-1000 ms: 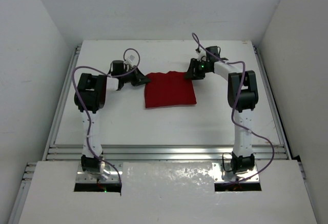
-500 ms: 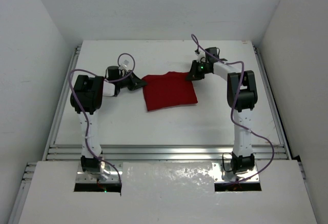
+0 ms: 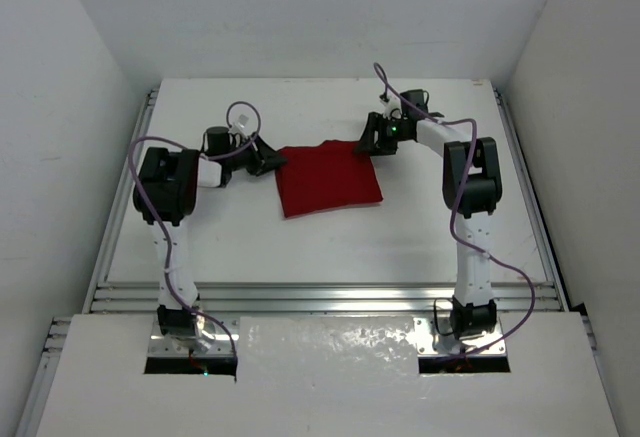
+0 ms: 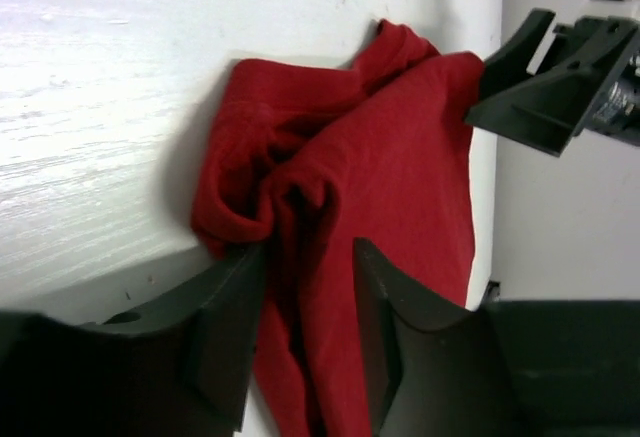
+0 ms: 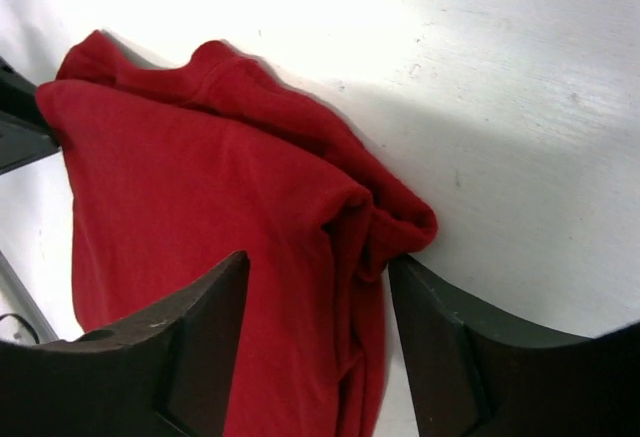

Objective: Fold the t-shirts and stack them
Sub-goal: Smooth out wrinkles on the folded tshirt

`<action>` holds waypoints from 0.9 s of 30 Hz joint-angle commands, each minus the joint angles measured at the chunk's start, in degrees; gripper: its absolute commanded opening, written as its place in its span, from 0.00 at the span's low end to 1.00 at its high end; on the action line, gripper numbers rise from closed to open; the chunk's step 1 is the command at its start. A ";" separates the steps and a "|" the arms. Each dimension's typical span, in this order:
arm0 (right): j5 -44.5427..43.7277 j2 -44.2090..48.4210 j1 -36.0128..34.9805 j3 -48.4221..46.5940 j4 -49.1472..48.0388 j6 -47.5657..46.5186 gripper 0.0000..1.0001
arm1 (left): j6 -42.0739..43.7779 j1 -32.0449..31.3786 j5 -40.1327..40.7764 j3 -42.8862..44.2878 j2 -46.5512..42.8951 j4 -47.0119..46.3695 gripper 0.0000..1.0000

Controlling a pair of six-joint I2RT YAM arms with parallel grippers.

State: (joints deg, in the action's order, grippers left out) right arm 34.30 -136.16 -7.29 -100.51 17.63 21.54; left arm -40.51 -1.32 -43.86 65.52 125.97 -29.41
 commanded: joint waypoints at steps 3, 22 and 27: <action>-0.91 1.33 0.35 -0.65 0.48 -0.62 0.64 | 0.87 -0.52 -2.37 1.10 -7.14 -1.88 0.43; -7.94 7.67 0.79 1.90 2.06 -0.71 0.72 | 1.06 -0.88 22.44 -6.98 -17.79 12.46 0.31; -3.56 3.98 0.52 0.05 0.57 0.07 0.71 | 0.08 -1.05 18.55 -6.54 -12.51 5.69 0.18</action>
State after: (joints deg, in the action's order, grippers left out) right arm 28.69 -130.69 -6.83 -97.78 19.79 21.23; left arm -39.55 -2.04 -21.67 58.74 112.05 -15.94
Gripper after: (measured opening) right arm 0.710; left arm 0.194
